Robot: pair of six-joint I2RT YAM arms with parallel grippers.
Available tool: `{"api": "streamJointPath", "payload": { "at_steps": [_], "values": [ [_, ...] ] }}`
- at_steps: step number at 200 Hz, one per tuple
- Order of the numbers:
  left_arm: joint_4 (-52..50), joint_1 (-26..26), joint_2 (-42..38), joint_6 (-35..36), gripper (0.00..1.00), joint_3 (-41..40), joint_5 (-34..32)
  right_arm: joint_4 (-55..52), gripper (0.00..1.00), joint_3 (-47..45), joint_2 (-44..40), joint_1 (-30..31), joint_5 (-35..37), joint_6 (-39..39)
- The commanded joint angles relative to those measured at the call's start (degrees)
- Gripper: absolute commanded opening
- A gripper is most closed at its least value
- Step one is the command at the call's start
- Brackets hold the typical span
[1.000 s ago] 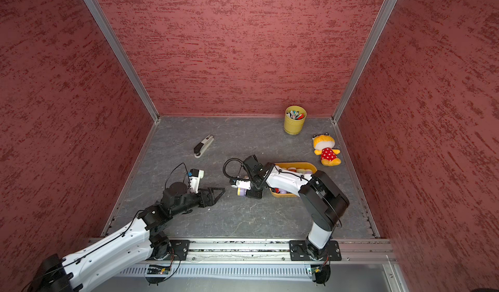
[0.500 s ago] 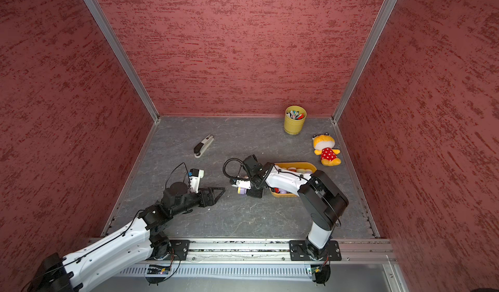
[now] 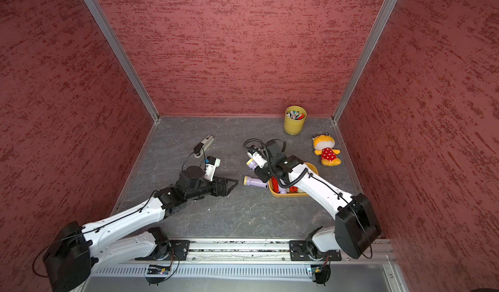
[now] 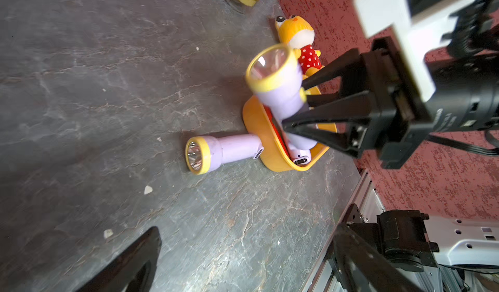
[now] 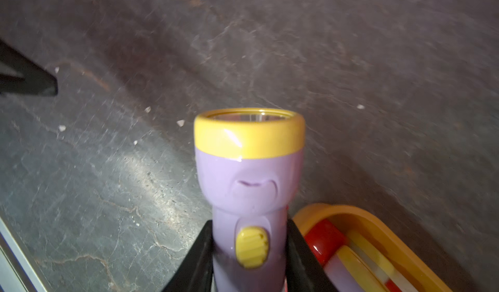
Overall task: Put the flashlights into the storage boxes
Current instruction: Pick up the flashlight from the center of the board, then place the flashlight at the storage box.
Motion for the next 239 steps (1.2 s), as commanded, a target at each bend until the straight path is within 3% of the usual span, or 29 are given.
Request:
{"api": "streamJointPath", "payload": {
  "at_steps": [1, 43, 91, 239],
  "values": [
    [3.1, -0.6, 5.0, 2.7, 1.00, 3.1, 2.9, -3.2, 0.30, -1.8, -5.4, -5.3, 4.4, 13.0],
    [6.9, -1.9, 12.0, 2.2, 1.00, 6.5, 5.9, -4.6, 0.31, -7.3, -11.5, -12.4, 7.1, 21.7],
    [7.6, -2.3, 15.8, 2.5, 1.00, 8.9, 8.1, -4.5, 0.32, -9.7, -7.3, -16.5, 5.7, 23.5],
    [6.7, -2.3, 13.6, 2.1, 1.00, 6.4, 6.8, -8.6, 0.37, -9.6, -0.8, -17.8, 2.7, 26.5]
  ]
}}
